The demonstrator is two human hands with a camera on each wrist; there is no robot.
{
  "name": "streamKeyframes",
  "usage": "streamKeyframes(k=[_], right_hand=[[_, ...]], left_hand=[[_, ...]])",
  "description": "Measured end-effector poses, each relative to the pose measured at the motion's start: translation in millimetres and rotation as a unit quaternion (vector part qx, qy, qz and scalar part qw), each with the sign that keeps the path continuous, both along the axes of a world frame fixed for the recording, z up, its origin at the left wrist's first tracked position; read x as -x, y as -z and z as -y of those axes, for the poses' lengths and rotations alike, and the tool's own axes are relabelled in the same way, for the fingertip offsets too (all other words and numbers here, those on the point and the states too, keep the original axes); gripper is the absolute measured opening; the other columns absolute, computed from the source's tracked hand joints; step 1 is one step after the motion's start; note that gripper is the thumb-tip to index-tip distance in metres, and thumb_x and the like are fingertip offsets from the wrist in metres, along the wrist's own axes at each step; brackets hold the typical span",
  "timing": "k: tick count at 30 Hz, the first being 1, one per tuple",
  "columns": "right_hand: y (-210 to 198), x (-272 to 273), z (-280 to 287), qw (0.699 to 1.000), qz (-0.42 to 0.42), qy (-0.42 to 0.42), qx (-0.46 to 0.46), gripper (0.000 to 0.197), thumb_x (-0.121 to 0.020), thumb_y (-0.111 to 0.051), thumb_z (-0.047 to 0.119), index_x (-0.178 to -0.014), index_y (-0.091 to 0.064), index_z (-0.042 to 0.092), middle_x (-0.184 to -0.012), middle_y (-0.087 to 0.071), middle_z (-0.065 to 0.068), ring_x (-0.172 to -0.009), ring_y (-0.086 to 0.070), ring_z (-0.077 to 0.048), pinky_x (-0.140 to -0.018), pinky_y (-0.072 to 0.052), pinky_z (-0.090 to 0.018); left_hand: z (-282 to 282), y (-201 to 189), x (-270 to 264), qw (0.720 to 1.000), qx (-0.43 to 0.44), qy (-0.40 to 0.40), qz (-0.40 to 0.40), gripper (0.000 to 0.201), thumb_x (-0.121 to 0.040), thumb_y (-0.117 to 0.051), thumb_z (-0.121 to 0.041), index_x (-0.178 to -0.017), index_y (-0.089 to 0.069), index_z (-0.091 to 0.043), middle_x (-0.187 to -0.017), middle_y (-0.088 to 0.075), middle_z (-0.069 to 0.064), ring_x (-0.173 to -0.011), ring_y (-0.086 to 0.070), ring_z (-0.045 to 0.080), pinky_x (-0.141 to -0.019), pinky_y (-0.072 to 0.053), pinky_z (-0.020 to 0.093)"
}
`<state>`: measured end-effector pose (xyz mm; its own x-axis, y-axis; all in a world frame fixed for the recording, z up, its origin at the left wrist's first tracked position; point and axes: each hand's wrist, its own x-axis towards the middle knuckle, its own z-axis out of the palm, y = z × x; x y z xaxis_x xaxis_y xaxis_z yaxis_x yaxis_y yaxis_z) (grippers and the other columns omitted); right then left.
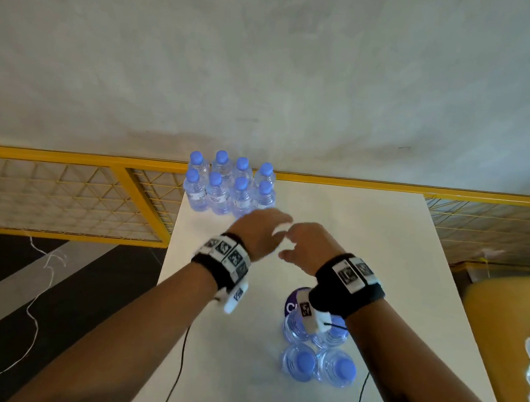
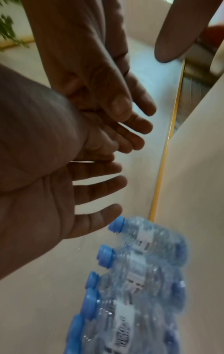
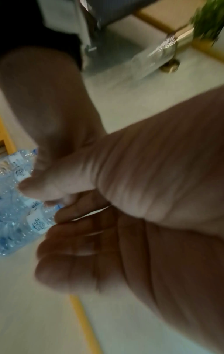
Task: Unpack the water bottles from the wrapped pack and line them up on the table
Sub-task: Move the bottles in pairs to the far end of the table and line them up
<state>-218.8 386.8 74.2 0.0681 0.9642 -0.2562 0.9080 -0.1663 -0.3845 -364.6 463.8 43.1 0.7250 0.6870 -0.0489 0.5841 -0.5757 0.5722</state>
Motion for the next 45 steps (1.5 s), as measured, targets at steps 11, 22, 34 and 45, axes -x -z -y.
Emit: streamKeyframes(k=[11, 22, 34, 45], right_hand=[[-1, 34, 188, 0.993, 0.017, 0.001, 0.115, 0.036, -0.088, -0.057, 0.022, -0.124, -0.059, 0.022, -0.108, -0.066, -0.003, -0.100, -0.066, -0.022, -0.081, -0.054, -0.031], [23, 58, 209, 0.988, 0.134, -0.041, 0.063, 0.034, -0.094, -0.051, 0.003, -0.128, -0.051, 0.008, -0.118, -0.059, -0.008, -0.100, -0.064, -0.025, -0.081, -0.057, -0.034], [-12, 26, 128, 0.999, 0.023, 0.033, -0.027, 0.015, -0.091, -0.053, 0.023, -0.099, -0.062, 0.013, -0.105, -0.058, -0.008, -0.095, -0.063, -0.031, -0.075, -0.044, -0.033], [-2, -21, -14, 0.998, 0.035, 0.061, -0.002, 0.022, -0.096, -0.056, 0.020, -0.111, -0.063, 0.006, -0.112, -0.058, -0.013, -0.098, -0.065, -0.033, -0.081, -0.053, -0.037]], left_hand=[[147, 35, 1, 0.985, 0.030, 0.138, -0.102, 0.028, -0.081, -0.050, -0.038, -0.099, -0.066, -0.025, -0.098, -0.066, -0.004, -0.092, -0.063, 0.025, -0.078, -0.056, 0.039], [161, 34, 4, 0.987, -0.066, 0.053, -0.140, 0.021, -0.088, -0.062, -0.040, -0.107, -0.059, -0.031, -0.107, -0.064, -0.011, -0.106, -0.055, 0.019, -0.073, -0.056, 0.037], [45, -28, -34, 0.993, -0.078, 0.000, -0.094, 0.015, -0.094, -0.064, -0.038, -0.098, -0.055, -0.026, -0.098, -0.061, -0.006, -0.111, -0.052, 0.023, -0.085, -0.054, 0.044], [-106, 3, -86, 0.982, -0.123, -0.052, -0.131, 0.019, -0.093, -0.068, -0.031, -0.112, -0.071, -0.028, -0.104, -0.071, -0.002, -0.116, -0.051, 0.030, -0.088, -0.048, 0.044]])
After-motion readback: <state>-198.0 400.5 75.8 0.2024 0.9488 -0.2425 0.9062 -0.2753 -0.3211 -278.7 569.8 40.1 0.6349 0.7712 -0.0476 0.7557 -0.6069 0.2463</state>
